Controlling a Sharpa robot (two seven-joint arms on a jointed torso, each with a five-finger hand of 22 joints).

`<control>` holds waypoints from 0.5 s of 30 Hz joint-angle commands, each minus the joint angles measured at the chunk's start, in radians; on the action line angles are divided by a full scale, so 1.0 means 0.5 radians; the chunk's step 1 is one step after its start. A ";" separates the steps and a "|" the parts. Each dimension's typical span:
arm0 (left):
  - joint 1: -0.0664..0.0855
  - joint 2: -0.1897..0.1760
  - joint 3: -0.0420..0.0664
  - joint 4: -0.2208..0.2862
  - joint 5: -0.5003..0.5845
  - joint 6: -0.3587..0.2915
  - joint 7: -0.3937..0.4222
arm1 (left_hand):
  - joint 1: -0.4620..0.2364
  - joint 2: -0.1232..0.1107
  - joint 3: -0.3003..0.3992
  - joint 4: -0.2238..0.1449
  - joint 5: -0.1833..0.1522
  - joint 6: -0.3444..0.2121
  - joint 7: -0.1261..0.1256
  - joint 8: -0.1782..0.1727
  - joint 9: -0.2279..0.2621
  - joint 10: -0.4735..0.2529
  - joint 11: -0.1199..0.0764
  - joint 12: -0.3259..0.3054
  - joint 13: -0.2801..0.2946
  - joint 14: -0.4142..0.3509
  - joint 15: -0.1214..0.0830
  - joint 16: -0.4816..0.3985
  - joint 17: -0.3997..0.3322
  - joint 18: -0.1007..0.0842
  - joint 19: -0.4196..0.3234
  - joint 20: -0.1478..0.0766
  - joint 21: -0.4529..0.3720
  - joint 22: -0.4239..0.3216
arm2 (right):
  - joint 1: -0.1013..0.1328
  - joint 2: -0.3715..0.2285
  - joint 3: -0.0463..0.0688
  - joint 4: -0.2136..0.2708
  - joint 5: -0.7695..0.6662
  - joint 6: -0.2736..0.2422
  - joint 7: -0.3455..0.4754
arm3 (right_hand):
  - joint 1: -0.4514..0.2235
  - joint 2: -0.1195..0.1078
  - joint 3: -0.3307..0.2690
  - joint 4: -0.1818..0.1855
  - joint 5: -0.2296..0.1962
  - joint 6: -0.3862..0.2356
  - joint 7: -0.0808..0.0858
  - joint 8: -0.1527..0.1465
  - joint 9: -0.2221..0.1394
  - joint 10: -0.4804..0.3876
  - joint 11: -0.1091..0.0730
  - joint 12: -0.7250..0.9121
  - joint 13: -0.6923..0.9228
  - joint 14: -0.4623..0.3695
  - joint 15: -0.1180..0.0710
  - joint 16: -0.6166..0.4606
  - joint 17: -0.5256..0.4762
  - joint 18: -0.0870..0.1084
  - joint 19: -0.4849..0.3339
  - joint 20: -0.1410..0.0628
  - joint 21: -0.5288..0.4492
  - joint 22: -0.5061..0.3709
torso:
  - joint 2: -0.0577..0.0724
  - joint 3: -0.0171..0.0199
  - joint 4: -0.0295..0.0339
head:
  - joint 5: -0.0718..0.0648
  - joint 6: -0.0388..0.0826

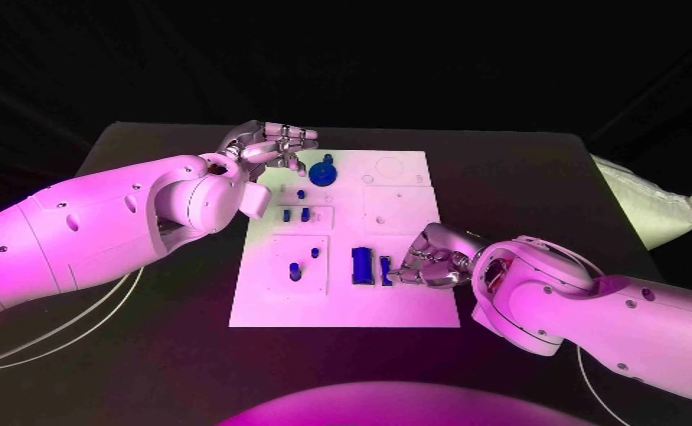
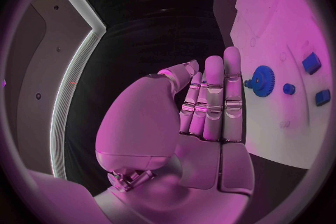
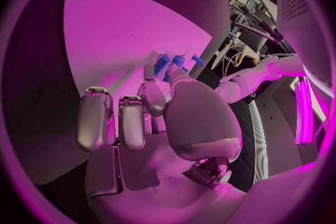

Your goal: Assemble the parts on the task board

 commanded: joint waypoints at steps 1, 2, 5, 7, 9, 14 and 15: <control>0.001 0.005 0.001 0.002 -0.009 0.037 0.007 | -0.018 0.004 -0.003 -0.012 0.006 -0.018 -0.002 0.008 0.002 -0.011 -0.001 0.009 -0.002 -0.005 0.005 0.009 -0.002 0.038 -0.013 0.002 -0.011 0.003 | -0.007 0.005 0.000 -0.007 -0.022 0.107 0.085 | 0.071 0.016 0.008 -0.046 -0.045 -0.009 0.006 -0.007 0.004 -0.006 0.003 -0.015 -0.001 0.143 -0.013 -0.010 0.202 -0.030 0.007 -0.001 -0.003 -0.002 | 0.000 -0.0007 0.002 | -0.005 0.000; 0.001 0.005 0.001 0.002 -0.009 0.037 0.007 | -0.018 0.004 -0.003 -0.012 0.006 -0.018 -0.002 0.008 0.002 -0.011 -0.001 0.009 -0.002 -0.005 0.005 0.009 -0.002 0.038 -0.013 0.002 -0.011 0.003 | -0.007 0.007 0.000 -0.010 -0.023 0.107 0.083 | 0.090 0.022 0.011 -0.059 -0.054 -0.010 0.006 -0.008 0.005 -0.006 0.003 -0.017 0.000 0.143 -0.013 -0.011 0.201 -0.030 0.006 -0.002 -0.004 -0.004 | 0.000 -0.0008 0.002 | -0.005 0.001; 0.001 0.007 0.001 0.001 -0.009 0.037 0.006 | -0.018 0.004 -0.003 -0.012 0.006 -0.018 -0.002 0.008 0.002 -0.011 -0.001 0.009 -0.002 -0.005 0.005 0.009 -0.002 0.038 -0.013 0.002 -0.011 0.003 | -0.009 0.017 -0.001 -0.020 -0.028 0.100 0.071 | 0.110 0.028 0.011 -0.074 -0.062 -0.011 0.006 -0.009 0.006 -0.007 0.003 -0.019 0.000 0.143 -0.013 -0.011 0.201 -0.030 0.006 -0.001 -0.005 -0.005 | 0.000 -0.0011 0.005 | -0.007 -0.002; 0.001 0.007 0.001 0.000 -0.009 0.037 0.006 | -0.018 0.004 -0.003 -0.012 0.006 -0.018 -0.002 0.008 0.002 -0.011 -0.001 0.009 -0.002 -0.005 0.005 0.009 -0.002 0.038 -0.013 0.002 -0.011 0.003 | -0.010 0.025 -0.001 -0.026 -0.031 0.097 0.064 | 0.114 0.030 0.010 -0.077 -0.064 -0.011 0.006 -0.009 0.006 -0.008 0.003 -0.020 0.000 0.143 -0.013 -0.012 0.200 -0.030 0.006 -0.001 -0.004 -0.004 | 0.001 -0.0015 0.006 | -0.007 0.000; 0.001 0.007 0.001 0.000 -0.009 0.037 0.006 | -0.018 0.004 -0.003 -0.012 0.006 -0.018 -0.002 0.008 0.002 -0.011 -0.001 0.009 -0.002 -0.005 0.005 0.009 -0.002 0.038 -0.013 0.002 -0.011 0.003 | -0.012 0.034 -0.001 -0.034 -0.034 0.093 0.054 | 0.114 0.030 0.010 -0.077 -0.064 -0.011 0.006 -0.009 0.006 -0.007 0.003 -0.020 0.000 0.143 -0.013 -0.012 0.200 -0.030 0.006 -0.001 -0.004 -0.004 | 0.001 -0.0021 0.006 | -0.005 -0.002; 0.001 0.008 0.001 0.000 -0.009 0.038 0.005 | -0.018 0.004 -0.003 -0.012 0.006 -0.018 -0.002 0.008 0.002 -0.011 -0.001 0.009 -0.002 -0.005 0.005 0.009 -0.002 0.038 -0.013 0.002 -0.011 0.003 | -0.016 0.054 -0.001 -0.054 -0.039 0.071 0.025 | 0.111 0.047 0.009 -0.074 -0.063 -0.009 0.007 -0.009 0.007 -0.006 0.004 -0.017 0.004 0.143 -0.012 -0.011 0.201 -0.031 0.007 -0.001 -0.003 -0.001 | 0.001 -0.0018 0.003 | -0.002 -0.006; 0.001 0.008 0.001 0.000 -0.009 0.038 0.005 | -0.018 0.004 -0.003 -0.012 0.006 -0.018 -0.002 0.008 0.002 -0.011 -0.001 0.009 -0.002 -0.005 0.005 0.009 -0.002 0.038 -0.013 0.002 -0.011 0.003 | -0.016 0.058 -0.001 -0.060 -0.040 0.067 0.018 | 0.106 0.056 0.007 -0.070 -0.060 -0.009 0.008 -0.009 0.008 -0.005 0.004 -0.018 0.004 0.143 -0.012 -0.012 0.201 -0.030 0.007 -0.001 -0.003 -0.002 | 0.001 -0.0018 0.003 | -0.002 -0.006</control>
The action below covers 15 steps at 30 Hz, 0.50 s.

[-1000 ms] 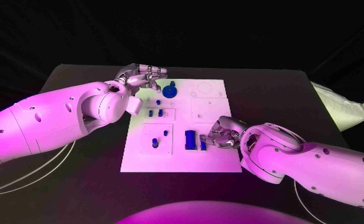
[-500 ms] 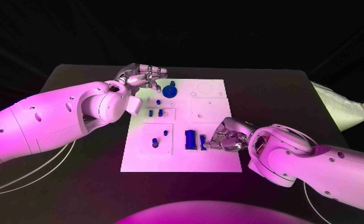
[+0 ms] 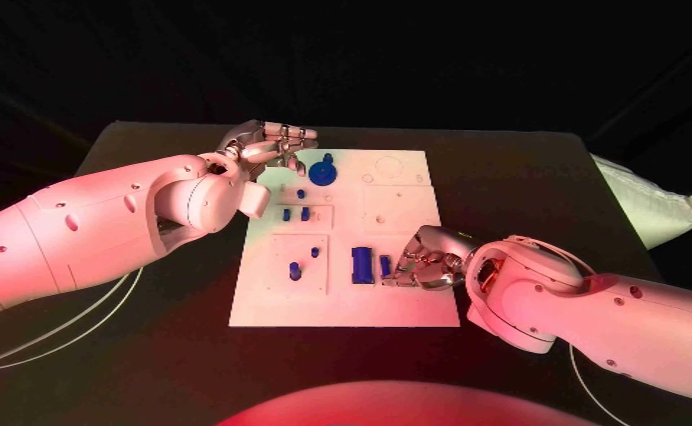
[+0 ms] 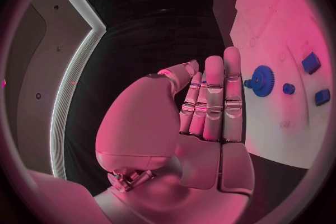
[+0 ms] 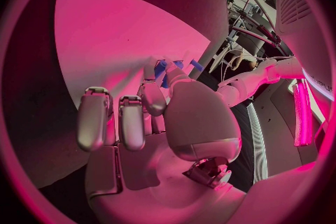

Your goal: Assemble the parts on the task board

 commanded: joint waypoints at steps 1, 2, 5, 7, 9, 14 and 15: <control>0.001 0.004 0.001 0.002 -0.008 0.035 0.007 | -0.018 0.004 -0.003 -0.012 0.006 -0.018 -0.002 0.008 0.002 -0.011 -0.001 0.009 -0.002 -0.005 0.005 0.009 -0.002 0.038 -0.013 0.002 -0.011 0.003 | -0.005 0.012 0.000 -0.019 -0.033 0.010 -0.027 | -0.010 0.047 -0.006 0.016 0.011 -0.010 0.007 -0.011 0.004 -0.003 0.005 -0.005 0.005 0.144 -0.011 -0.011 0.202 -0.031 0.007 0.000 -0.003 0.002 | 0.000 -0.0005 -0.002 | 0.003 -0.004; 0.001 0.004 0.001 0.002 -0.008 0.035 0.007 | -0.018 0.004 -0.003 -0.012 0.006 -0.018 -0.002 0.008 0.002 -0.011 -0.001 0.009 -0.002 -0.005 0.005 0.009 -0.002 0.038 -0.013 0.002 -0.011 0.003 | -0.005 0.016 0.000 -0.027 -0.035 0.010 -0.034 | -0.015 0.057 -0.007 0.021 0.017 -0.009 0.008 -0.011 0.004 -0.002 0.005 -0.005 0.006 0.144 -0.011 -0.010 0.203 -0.031 0.008 0.000 -0.002 0.004 | -0.001 -0.0013 -0.002 | 0.001 -0.005; 0.001 0.004 0.001 0.002 -0.008 0.036 0.007 | -0.018 0.004 -0.003 -0.012 0.006 -0.018 -0.002 0.008 0.002 -0.011 -0.001 0.009 -0.002 -0.005 0.005 0.009 -0.002 0.038 -0.013 0.002 -0.011 0.003 | -0.008 0.034 0.000 -0.056 -0.039 0.029 -0.056 | -0.018 0.065 -0.009 0.025 0.023 -0.008 0.008 -0.010 0.005 0.000 0.005 -0.001 0.009 0.144 -0.011 -0.010 0.204 -0.031 0.009 0.000 -0.001 0.005 | -0.001 -0.0010 -0.002 | 0.001 -0.006; 0.001 0.005 0.001 0.002 -0.008 0.036 0.007 | -0.018 0.004 -0.003 -0.012 0.006 -0.018 -0.002 0.008 0.002 -0.011 -0.001 0.009 -0.002 -0.005 0.005 0.009 -0.002 0.038 -0.013 0.002 -0.011 0.003 | -0.011 0.045 -0.001 -0.070 -0.040 0.049 -0.066 | -0.017 0.067 -0.009 0.024 0.024 -0.007 0.007 -0.010 0.005 0.001 0.004 0.002 0.011 0.144 -0.011 -0.010 0.203 -0.031 0.009 0.000 -0.001 0.005 | -0.001 0.0000 -0.001 | 0.001 -0.006; 0.001 0.005 0.001 0.002 -0.008 0.036 0.006 | -0.018 0.004 -0.003 -0.012 0.006 -0.018 -0.002 0.008 0.002 -0.011 -0.001 0.009 -0.002 -0.005 0.005 0.009 -0.002 0.038 -0.013 0.002 -0.011 0.003 | -0.015 0.054 -0.001 -0.081 -0.044 0.064 -0.072 | -0.004 0.068 -0.009 0.015 0.024 -0.008 0.005 -0.010 0.006 0.002 0.002 0.002 0.012 0.144 -0.012 -0.011 0.203 -0.031 0.009 0.000 -0.001 0.005 | -0.001 0.0007 0.000 | 0.001 -0.007; 0.001 0.006 0.001 0.000 -0.008 0.035 0.006 | -0.018 0.004 -0.003 -0.012 0.006 -0.018 -0.002 0.008 0.002 -0.011 -0.001 0.009 -0.002 -0.005 0.005 0.009 -0.002 0.038 -0.013 0.002 -0.011 0.003 | -0.025 0.062 -0.001 -0.089 -0.055 0.049 -0.068 | 0.049 0.070 -0.008 -0.029 -0.030 -0.010 0.003 -0.011 0.009 -0.001 0.000 -0.007 0.012 0.143 -0.014 -0.014 0.198 -0.030 0.007 -0.002 -0.004 0.001 | -0.003 0.0005 -0.002 | 0.002 -0.007; 0.001 0.006 0.001 0.000 -0.008 0.035 0.007 | -0.018 0.004 -0.003 -0.012 0.006 -0.018 -0.002 0.008 0.002 -0.011 -0.001 0.009 -0.002 -0.005 0.005 0.009 -0.002 0.038 -0.013 0.002 -0.011 0.003 | -0.025 0.061 -0.001 -0.087 -0.056 0.039 -0.063 | 0.050 0.070 -0.009 -0.031 -0.033 -0.011 0.003 -0.011 0.010 -0.001 0.000 -0.008 0.012 0.143 -0.014 -0.015 0.198 -0.030 0.006 -0.002 -0.005 0.000 | -0.003 0.0005 -0.002 | 0.002 -0.007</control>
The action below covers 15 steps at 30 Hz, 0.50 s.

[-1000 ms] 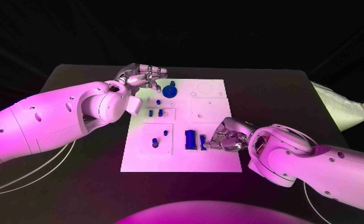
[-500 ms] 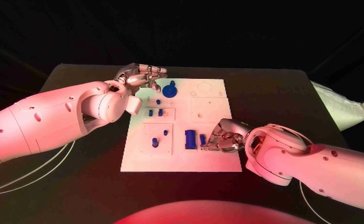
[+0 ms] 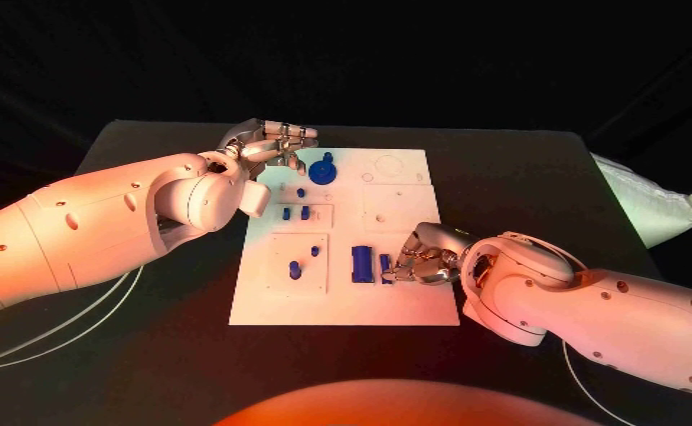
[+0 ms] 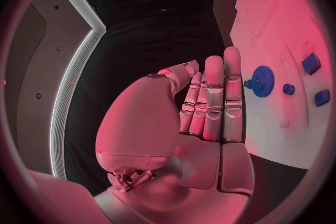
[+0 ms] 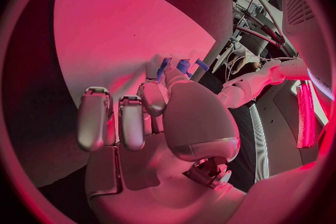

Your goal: Assemble the parts on the task board

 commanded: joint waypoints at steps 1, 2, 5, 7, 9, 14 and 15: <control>0.001 0.005 0.001 0.001 -0.007 0.033 0.008 | -0.018 0.004 -0.003 -0.012 0.006 -0.018 -0.002 0.008 0.002 -0.011 -0.001 0.009 -0.002 -0.005 0.005 0.009 -0.002 0.038 -0.013 0.002 -0.011 0.003 | -0.016 -0.003 -0.009 -0.002 -0.033 0.015 -0.022 | 0.015 -0.003 -0.006 -0.009 -0.020 -0.010 0.004 -0.011 -0.008 0.000 0.001 -0.008 -0.003 0.143 -0.014 -0.007 0.196 -0.030 0.007 -0.002 -0.004 -0.002 | -0.003 0.0003 -0.002 | -0.001 0.001; 0.001 0.005 0.001 0.000 -0.007 0.033 0.008 | -0.018 0.004 -0.003 -0.012 0.006 -0.018 -0.002 0.008 0.002 -0.011 -0.001 0.009 -0.002 -0.005 0.005 0.009 -0.002 0.038 -0.013 0.002 -0.011 0.003 | -0.017 -0.008 -0.009 0.003 -0.028 -0.006 -0.008 | 0.004 -0.006 -0.014 -0.003 -0.025 -0.010 0.006 -0.012 -0.008 0.000 0.002 -0.008 -0.003 0.143 -0.013 -0.006 0.197 -0.031 0.007 -0.002 -0.004 -0.001 | -0.002 -0.0004 -0.002 | -0.001 0.003; 0.001 0.005 0.001 -0.001 -0.007 0.032 0.009 | -0.018 0.004 -0.003 -0.012 0.006 -0.018 -0.002 0.008 0.002 -0.011 -0.001 0.009 -0.002 -0.005 0.005 0.009 -0.002 0.038 -0.013 0.002 -0.011 0.003 | -0.017 -0.033 -0.009 0.028 0.012 -0.080 0.056 | -0.038 -0.016 -0.046 0.021 -0.023 -0.012 0.010 -0.014 -0.008 -0.003 0.007 -0.019 -0.008 0.142 -0.009 -0.010 0.192 -0.030 0.005 0.001 -0.007 -0.007 | -0.003 -0.0012 -0.003 | -0.001 0.005; 0.001 0.005 0.001 -0.002 -0.007 0.032 0.009 | -0.018 0.004 -0.003 -0.012 0.006 -0.018 -0.002 0.008 0.002 -0.011 -0.001 0.009 -0.002 -0.005 0.005 0.009 -0.002 0.038 -0.013 0.002 -0.011 0.003 | -0.015 -0.054 -0.008 0.046 0.049 -0.131 0.109 | -0.059 -0.029 -0.070 0.032 0.007 -0.021 0.014 -0.020 -0.009 -0.014 0.010 -0.049 -0.026 0.139 -0.007 -0.022 0.177 -0.028 0.000 0.002 -0.014 -0.018 | -0.002 -0.0013 -0.002 | -0.003 0.006; 0.001 0.005 0.001 -0.004 -0.007 0.031 0.011 | -0.018 0.005 -0.003 -0.012 0.006 -0.018 -0.002 0.008 0.002 -0.011 -0.001 0.010 -0.002 -0.005 0.005 0.009 -0.002 0.038 -0.013 0.002 -0.011 0.003 | -0.007 -0.077 -0.005 0.065 0.098 -0.182 0.169 | -0.072 -0.045 -0.097 0.040 0.057 -0.035 0.020 -0.028 -0.010 -0.029 0.015 -0.083 -0.045 0.135 -0.003 -0.034 0.162 -0.026 -0.006 0.005 -0.021 -0.029 | -0.003 -0.0015 -0.001 | -0.005 0.010; 0.000 0.008 -0.002 -0.011 0.020 0.032 0.027 | -0.033 0.004 -0.009 -0.010 0.005 -0.023 0.000 0.015 0.002 -0.017 0.001 0.018 -0.001 -0.010 0.008 0.009 -0.007 0.037 -0.016 0.004 -0.014 0.002 | 0.053 -0.128 0.002 0.078 0.319 -0.273 0.352 | -0.083 -0.059 -0.142 0.048 0.109 -0.056 0.029 -0.039 -0.011 -0.056 0.023 -0.141 -0.079 0.131 0.003 -0.052 0.140 -0.023 -0.013 0.008 -0.030 -0.041 | -0.007 -0.0038 -0.001 | -0.015 0.027; 0.000 0.009 -0.003 -0.012 0.033 0.034 0.033 | -0.039 0.003 -0.012 -0.007 0.004 -0.024 0.000 0.016 0.002 -0.018 0.001 0.020 -0.001 -0.012 0.009 0.009 -0.008 0.036 -0.018 0.005 -0.015 0.001 | 0.067 -0.133 0.002 0.070 0.393 -0.290 0.396 | -0.075 -0.054 -0.146 0.046 0.117 -0.070 0.034 -0.047 -0.012 -0.071 0.027 -0.175 -0.100 0.128 0.006 -0.062 0.128 -0.021 -0.017 0.009 -0.035 -0.050 | -0.008 -0.0049 0.000 | -0.019 0.035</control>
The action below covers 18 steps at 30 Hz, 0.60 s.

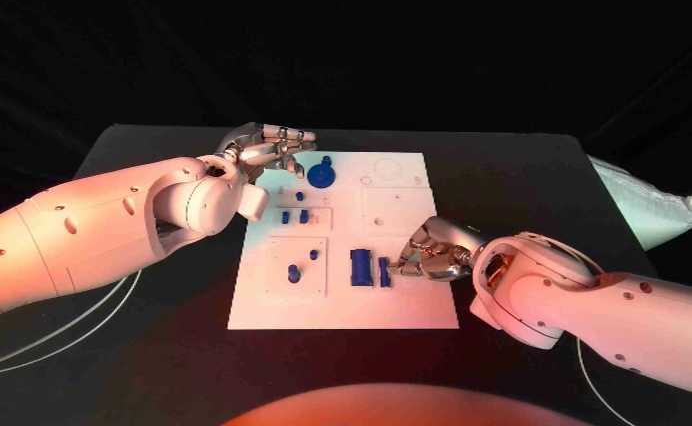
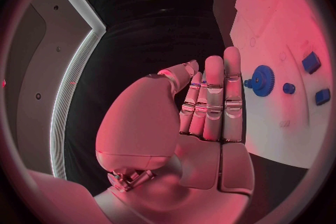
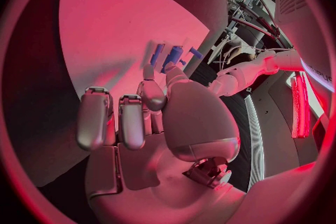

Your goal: Assemble the parts on the task board

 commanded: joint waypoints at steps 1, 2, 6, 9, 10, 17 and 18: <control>0.000 0.008 -0.001 -0.004 0.045 0.037 0.041 | -0.032 -0.006 -0.011 0.001 0.004 -0.015 0.004 0.010 0.002 -0.019 0.002 0.011 -0.001 -0.013 0.010 0.008 -0.004 0.036 -0.019 0.006 -0.016 0.000 | 0.042 -0.016 0.003 -0.017 0.359 -0.155 0.292 | 0.010 0.008 -0.019 -0.005 0.023 -0.041 0.011 -0.027 -0.002 -0.044 0.008 -0.089 -0.056 0.122 0.010 -0.036 0.105 -0.016 -0.027 0.009 -0.027 -0.037 | -0.005 -0.0044 0.002 | -0.010 0.019; -0.001 0.009 -0.002 -0.005 0.061 0.041 0.050 | -0.042 -0.008 -0.018 0.005 0.003 -0.017 0.004 0.013 0.002 -0.021 0.002 0.014 -0.001 -0.016 0.012 0.008 -0.006 0.035 -0.022 0.007 -0.019 -0.001 | 0.054 -0.018 0.003 -0.033 0.448 -0.168 0.351 | 0.024 0.016 -0.022 -0.011 0.030 -0.060 0.019 -0.038 -0.005 -0.069 0.015 -0.141 -0.089 0.115 0.015 -0.061 0.074 -0.010 -0.043 0.012 -0.050 -0.074 | -0.008 -0.0056 0.000 | -0.008 0.023; -0.006 0.014 -0.005 -0.014 0.121 0.054 0.091 | -0.087 -0.016 -0.062 0.026 0.000 -0.022 0.001 0.025 0.003 -0.026 0.001 0.032 0.001 -0.033 0.019 0.008 -0.013 0.035 -0.036 0.016 -0.039 -0.014 | 0.107 -0.011 0.004 -0.133 0.791 -0.194 0.585 | 0.081 0.034 -0.037 -0.044 0.042 -0.140 0.051 -0.079 -0.013 -0.152 0.041 -0.315 -0.201 0.086 0.036 -0.160 -0.040 0.019 -0.111 0.031 -0.148 -0.230 | -0.027 -0.0132 -0.003 | -0.015 0.035; -0.015 0.019 -0.006 -0.026 0.151 0.029 0.113 | -0.116 -0.015 -0.112 0.041 -0.003 -0.016 -0.006 0.045 0.006 -0.024 -0.002 0.056 0.004 -0.074 0.022 -0.006 -0.025 0.036 -0.063 0.024 -0.074 -0.037 | 0.146 0.000 0.004 -0.237 1.041 -0.182 0.762 | 0.106 0.035 -0.054 -0.064 0.050 -0.202 0.074 -0.107 -0.020 -0.211 0.060 -0.428 -0.276 0.069 0.052 -0.220 -0.102 0.033 -0.148 0.044 -0.208 -0.316 | -0.045 -0.0179 -0.006 | -0.013 0.056; -0.020 0.023 -0.006 -0.035 0.157 0.021 0.122 | -0.122 -0.013 -0.131 0.045 -0.010 -0.006 -0.010 0.056 0.007 -0.019 -0.006 0.067 0.005 -0.097 0.022 -0.019 -0.034 0.037 -0.079 0.026 -0.092 -0.048 | 0.157 0.007 0.004 -0.280 1.128 -0.175 0.827 | 0.130 0.046 -0.053 -0.079 0.044 -0.219 0.082 -0.113 -0.020 -0.278 0.069 -0.565 -0.368 0.043 0.059 -0.300 -0.189 0.055 -0.200 0.051 -0.286 -0.435 | -0.054 -0.0201 -0.007 | -0.017 0.067; -0.048 0.082 -0.007 -0.144 0.253 0.046 0.231 | -0.144 0.012 -0.253 0.075 -0.036 0.033 -0.045 0.098 0.001 0.028 -0.014 0.127 -0.001 -0.404 0.050 -0.395 -0.230 0.027 -0.340 0.062 -0.388 -0.247 | 0.221 0.100 0.005 -0.615 1.708 -0.087 1.202 | 0.291 0.113 0.000 -0.186 -0.002 -0.420 0.161 -0.191 -0.041 -0.546 0.139 -1.049 -0.747 -0.195 0.116 -1.082 -0.935 0.182 -0.550 0.101 -0.959 -1.290 | -0.111 -0.0349 -0.017 | -0.034 0.159; -0.052 0.094 -0.007 -0.166 0.273 0.054 0.250 | -0.146 0.015 -0.265 0.081 -0.034 0.027 -0.045 0.094 -0.001 0.028 -0.007 0.120 -0.004 -0.473 0.072 -0.515 -0.285 0.020 -0.414 0.080 -0.464 -0.299 | 0.228 0.120 0.006 -0.669 1.783 -0.067 1.250 | 0.312 0.119 0.013 -0.200 -0.009 -0.462 0.177 -0.200 -0.049 -0.578 0.150 -1.090 -0.791 -0.252 0.127 -1.269 -1.099 0.182 -0.560 0.114 -1.019 -1.328 | -0.116 -0.0359 -0.016 | -0.037 0.169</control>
